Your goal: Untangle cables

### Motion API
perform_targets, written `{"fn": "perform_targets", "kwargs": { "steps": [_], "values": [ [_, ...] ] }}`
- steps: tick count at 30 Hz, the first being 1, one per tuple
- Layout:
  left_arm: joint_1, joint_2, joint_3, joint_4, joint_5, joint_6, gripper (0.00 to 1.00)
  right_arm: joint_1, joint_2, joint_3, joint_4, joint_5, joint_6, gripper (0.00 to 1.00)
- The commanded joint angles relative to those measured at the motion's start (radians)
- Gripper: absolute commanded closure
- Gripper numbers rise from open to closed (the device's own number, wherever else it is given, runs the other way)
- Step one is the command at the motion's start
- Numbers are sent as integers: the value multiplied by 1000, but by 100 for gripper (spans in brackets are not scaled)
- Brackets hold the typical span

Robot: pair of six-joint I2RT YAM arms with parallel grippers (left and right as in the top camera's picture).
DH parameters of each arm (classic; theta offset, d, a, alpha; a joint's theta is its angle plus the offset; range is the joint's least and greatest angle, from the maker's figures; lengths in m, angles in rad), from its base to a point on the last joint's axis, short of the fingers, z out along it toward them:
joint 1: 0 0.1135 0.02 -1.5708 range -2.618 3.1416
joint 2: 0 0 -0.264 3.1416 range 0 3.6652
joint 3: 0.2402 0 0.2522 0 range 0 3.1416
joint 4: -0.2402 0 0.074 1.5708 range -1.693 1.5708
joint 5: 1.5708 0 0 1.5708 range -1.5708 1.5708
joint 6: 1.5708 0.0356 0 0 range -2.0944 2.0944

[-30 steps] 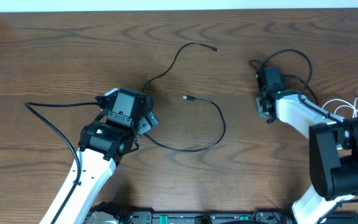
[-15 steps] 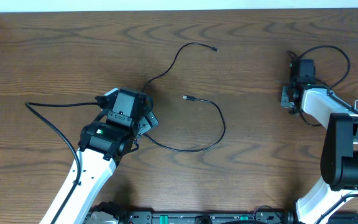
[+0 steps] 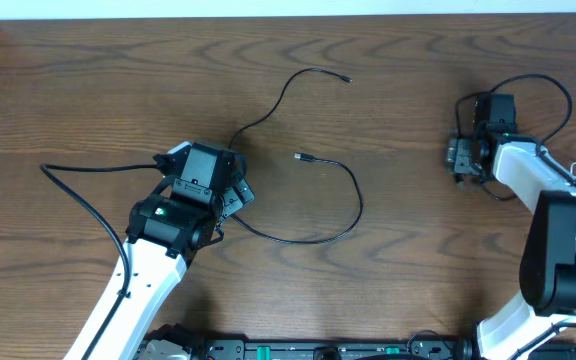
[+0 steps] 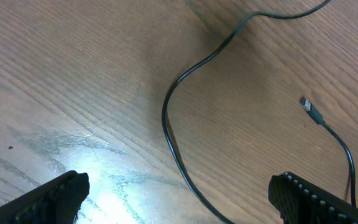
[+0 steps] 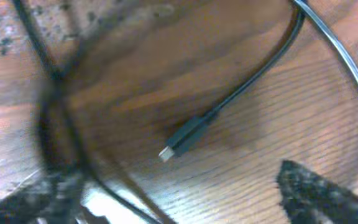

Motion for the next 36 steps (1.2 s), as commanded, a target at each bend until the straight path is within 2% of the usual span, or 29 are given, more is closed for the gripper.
{"fn": "perform_targets", "kwargs": {
  "steps": [1, 8, 12, 19, 22, 26, 27, 29, 36],
  "values": [
    [3, 5, 10, -3, -24, 9, 2, 9, -31, -19, -10, -73, -2, 1],
    [3, 5, 10, -3, -24, 9, 2, 18, -31, -19, 24, -404, -4, 2],
    [3, 5, 10, -4, -24, 9, 2, 31, -31, -19, 24, -432, -6, 11],
    [3, 5, 10, -4, -24, 9, 2, 76, -72, -19, 19, -429, -39, 40],
    [3, 5, 10, -4, -24, 9, 2, 103, -97, -19, 15, -381, -44, 59],
    [3, 5, 10, -4, -24, 9, 2, 150, -110, -19, 10, -298, -50, 70],
    [3, 5, 10, -3, -24, 9, 2, 162, -109, -19, 16, -301, -64, 76],
    [3, 5, 10, -4, -24, 9, 2, 184, -103, -21, 29, -304, -75, 99],
    [3, 5, 10, -4, -24, 9, 2, 228, -42, -22, 71, -295, -113, 99]
  ]
}}
